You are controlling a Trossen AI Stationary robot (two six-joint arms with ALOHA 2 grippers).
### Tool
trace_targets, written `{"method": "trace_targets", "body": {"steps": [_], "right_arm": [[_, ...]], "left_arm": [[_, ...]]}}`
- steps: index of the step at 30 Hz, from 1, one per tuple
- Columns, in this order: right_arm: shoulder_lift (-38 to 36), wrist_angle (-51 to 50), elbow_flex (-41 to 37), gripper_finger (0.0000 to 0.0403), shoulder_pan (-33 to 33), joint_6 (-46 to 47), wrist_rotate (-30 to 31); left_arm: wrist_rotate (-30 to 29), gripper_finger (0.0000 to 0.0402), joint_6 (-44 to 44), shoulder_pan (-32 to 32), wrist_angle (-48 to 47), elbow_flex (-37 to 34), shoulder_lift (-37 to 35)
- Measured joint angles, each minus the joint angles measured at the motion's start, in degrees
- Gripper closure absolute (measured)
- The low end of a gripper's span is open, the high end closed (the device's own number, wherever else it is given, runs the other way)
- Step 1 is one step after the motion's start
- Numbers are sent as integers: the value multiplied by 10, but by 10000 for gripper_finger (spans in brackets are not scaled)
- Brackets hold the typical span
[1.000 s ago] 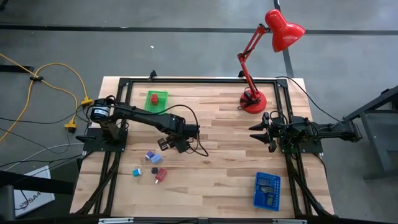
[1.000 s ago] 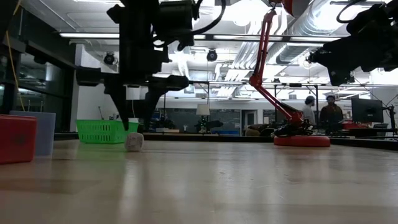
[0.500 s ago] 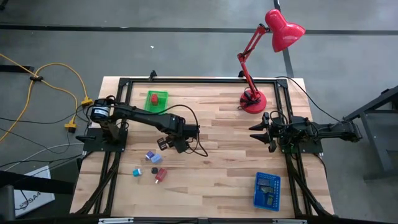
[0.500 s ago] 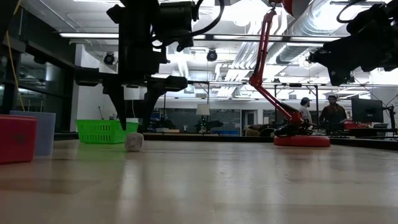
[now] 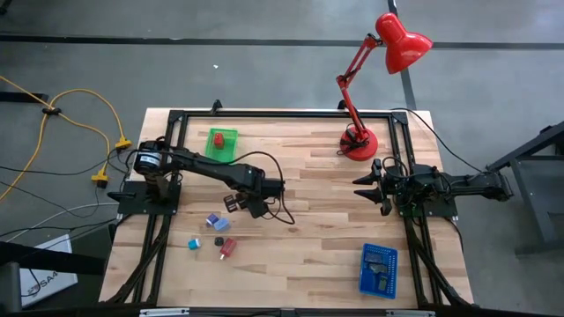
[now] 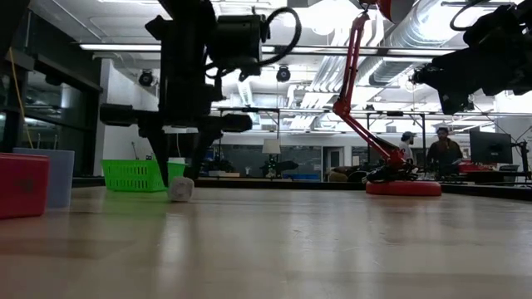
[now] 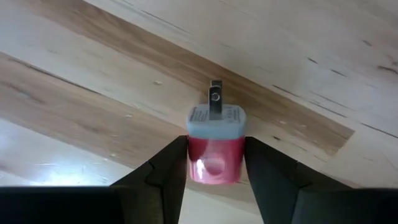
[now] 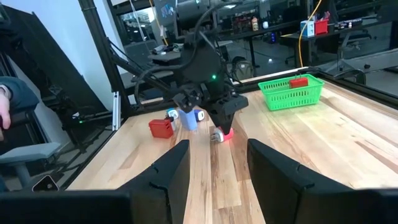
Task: Pick & Place Office items
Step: Put the pink charger adapter into the green bin
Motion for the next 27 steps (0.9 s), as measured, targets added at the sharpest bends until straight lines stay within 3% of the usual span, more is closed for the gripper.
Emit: {"method": "trace_targets", "body": {"steps": [19,27], "right_arm": [[0,-5,0,256,0,0,0],[0,-5,0,256,0,0,0]], "left_arm": [[14,250,3,0,3,0,11],[14,278,4,0,3,0,11]]}}
